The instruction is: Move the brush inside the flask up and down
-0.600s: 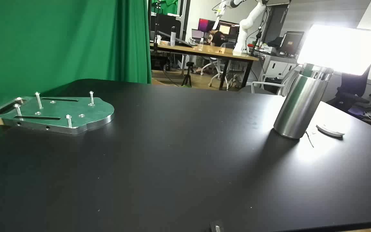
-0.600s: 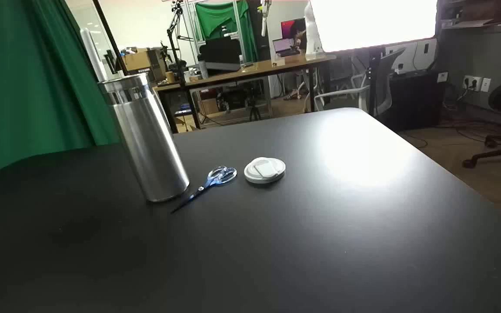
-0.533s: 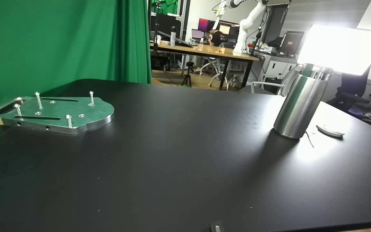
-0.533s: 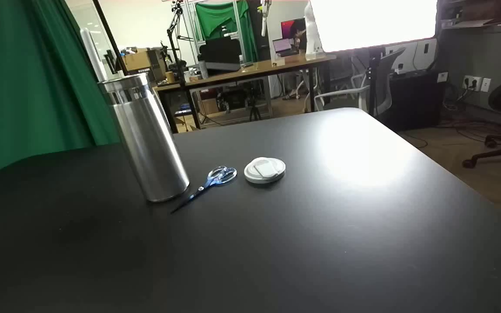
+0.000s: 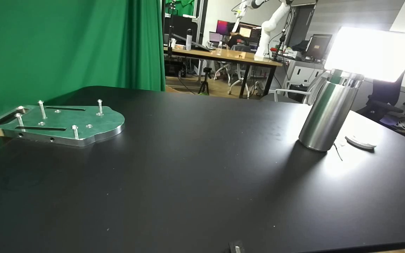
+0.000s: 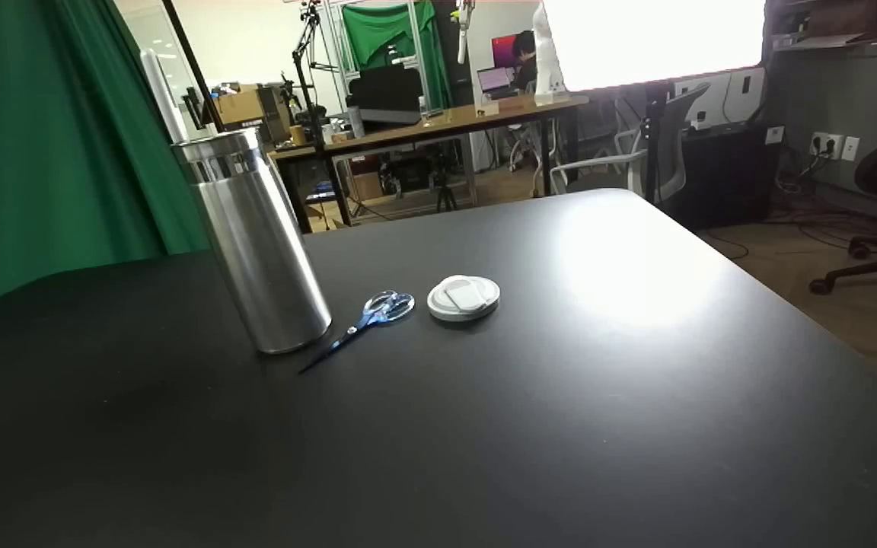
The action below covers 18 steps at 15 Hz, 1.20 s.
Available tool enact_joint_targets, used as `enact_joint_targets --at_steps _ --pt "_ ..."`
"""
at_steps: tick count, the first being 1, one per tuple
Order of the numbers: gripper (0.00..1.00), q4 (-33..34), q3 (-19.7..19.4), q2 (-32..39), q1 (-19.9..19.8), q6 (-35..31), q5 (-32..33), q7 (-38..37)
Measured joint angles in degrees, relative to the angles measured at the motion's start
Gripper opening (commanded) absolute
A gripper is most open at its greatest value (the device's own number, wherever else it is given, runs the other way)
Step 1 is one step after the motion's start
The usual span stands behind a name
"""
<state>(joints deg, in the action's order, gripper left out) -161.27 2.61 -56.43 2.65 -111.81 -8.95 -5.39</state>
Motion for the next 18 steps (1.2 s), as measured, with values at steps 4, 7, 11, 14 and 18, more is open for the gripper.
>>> enact_joint_targets --at_steps 4,7,11,14,18 --pt "1.00 0.00 0.00 0.00 0.00 0.00 0.00 0.00" --pt "1.00 0.75 -0.28 0.88 -0.29 -0.33 0.68 2.16" --pt "1.00 4.04 -3.16 6.45 -1.64 -1.88 4.24 8.22" --pt "1.00 8.14 -6.44 13.34 -3.13 -3.29 7.70 13.52" --pt "1.00 16.29 -10.26 24.25 -3.93 -3.38 11.05 20.80"
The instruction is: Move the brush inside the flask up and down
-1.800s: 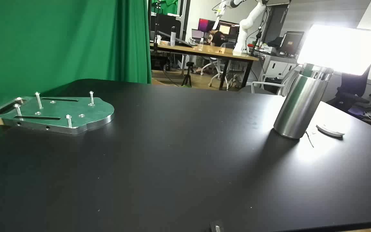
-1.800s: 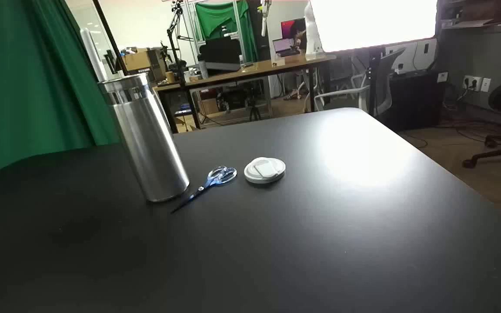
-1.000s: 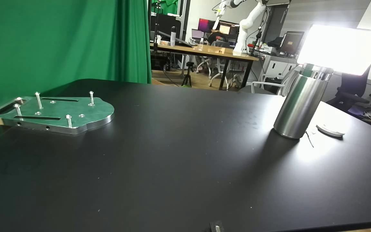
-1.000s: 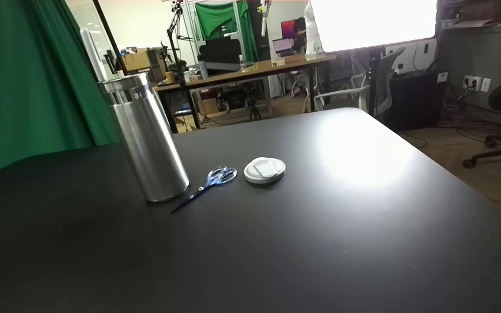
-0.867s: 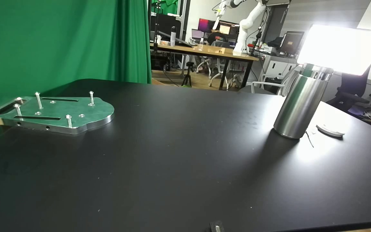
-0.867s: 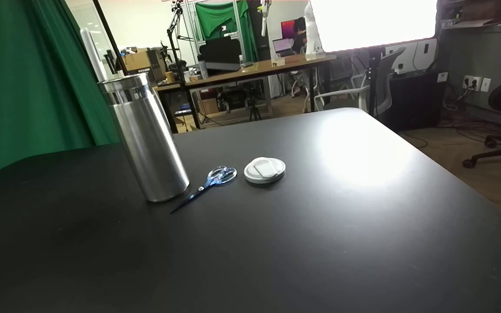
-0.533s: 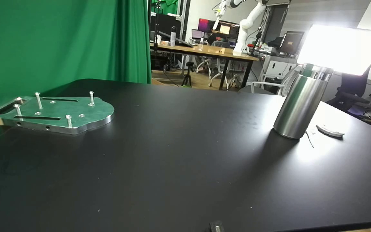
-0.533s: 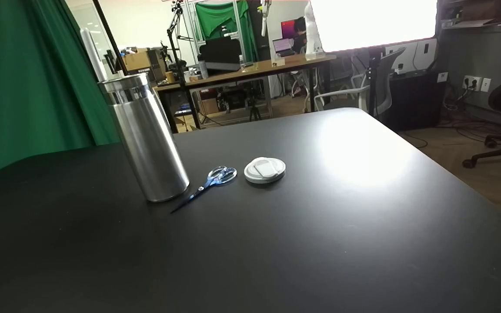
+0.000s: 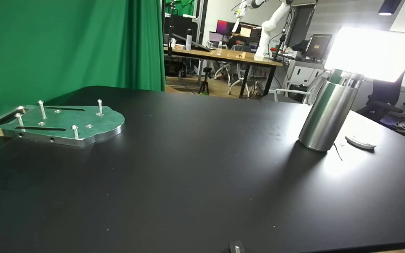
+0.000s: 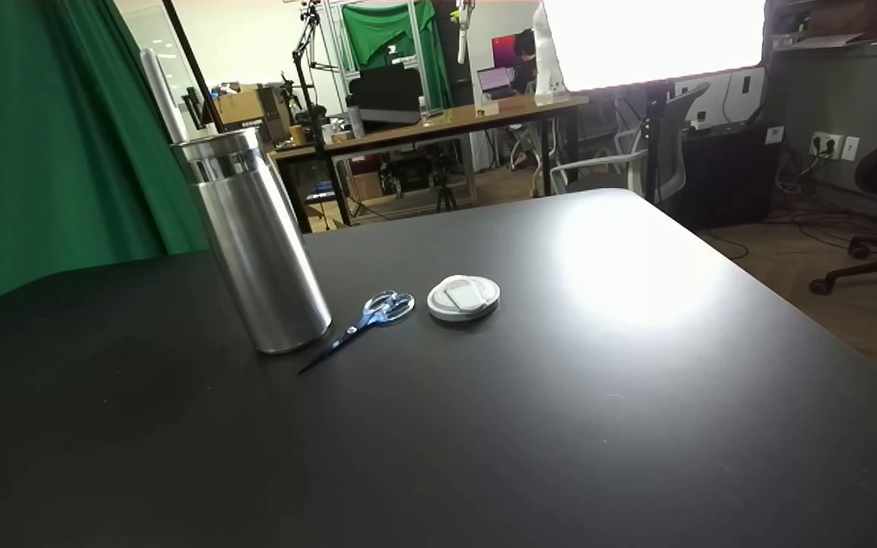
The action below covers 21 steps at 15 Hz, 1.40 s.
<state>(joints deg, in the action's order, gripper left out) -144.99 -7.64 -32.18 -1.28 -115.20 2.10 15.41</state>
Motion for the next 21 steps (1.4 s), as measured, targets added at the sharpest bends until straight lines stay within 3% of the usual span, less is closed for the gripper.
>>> enact_joint_targets --at_steps 5,11,15,21 --pt "1.00 13.39 -3.35 14.68 -0.03 2.55 0.07 9.87" --pt "1.00 24.32 -3.00 28.42 -0.37 2.86 0.10 14.77" --pt "1.00 26.65 -1.28 32.47 -0.72 2.86 0.15 14.69" --pt "1.00 26.72 0.49 32.77 -0.96 3.77 0.32 14.00"
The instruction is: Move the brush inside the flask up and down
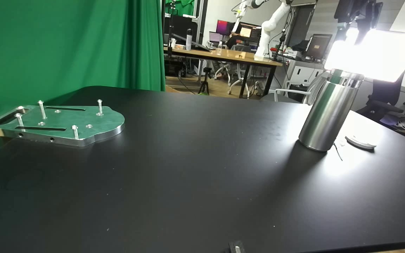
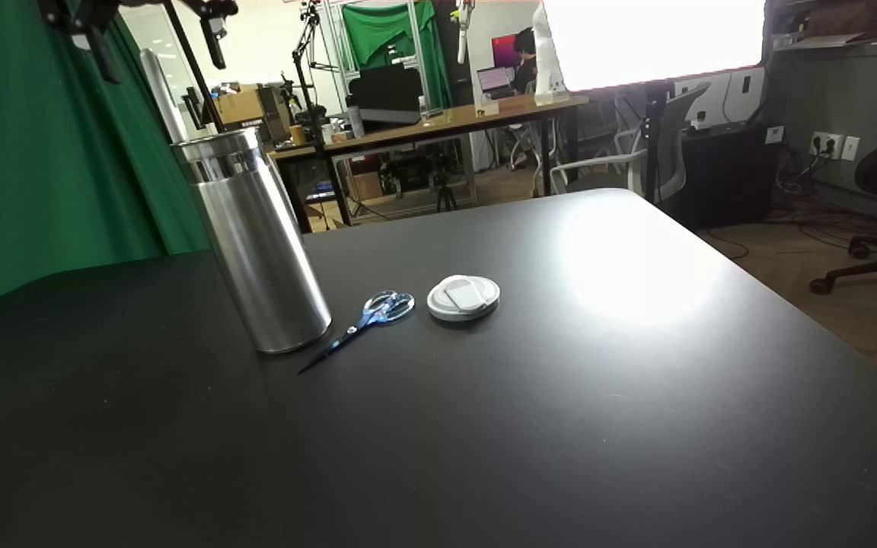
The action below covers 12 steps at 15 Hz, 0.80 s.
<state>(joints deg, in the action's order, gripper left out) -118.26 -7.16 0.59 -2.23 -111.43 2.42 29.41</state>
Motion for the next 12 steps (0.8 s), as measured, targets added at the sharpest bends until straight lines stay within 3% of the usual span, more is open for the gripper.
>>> enact_joint_targets --at_steps 7,8,9,12 --pt "1.00 -0.47 0.56 0.00 -0.11 2.10 0.00 -0.55" --pt "0.75 -0.56 0.64 0.00 -0.12 2.10 0.00 -0.59" --pt "0.74 -0.64 0.68 0.00 -0.12 2.09 0.01 -0.65" --pt "0.53 -1.21 0.71 -0.01 -0.14 1.30 0.40 -0.79"
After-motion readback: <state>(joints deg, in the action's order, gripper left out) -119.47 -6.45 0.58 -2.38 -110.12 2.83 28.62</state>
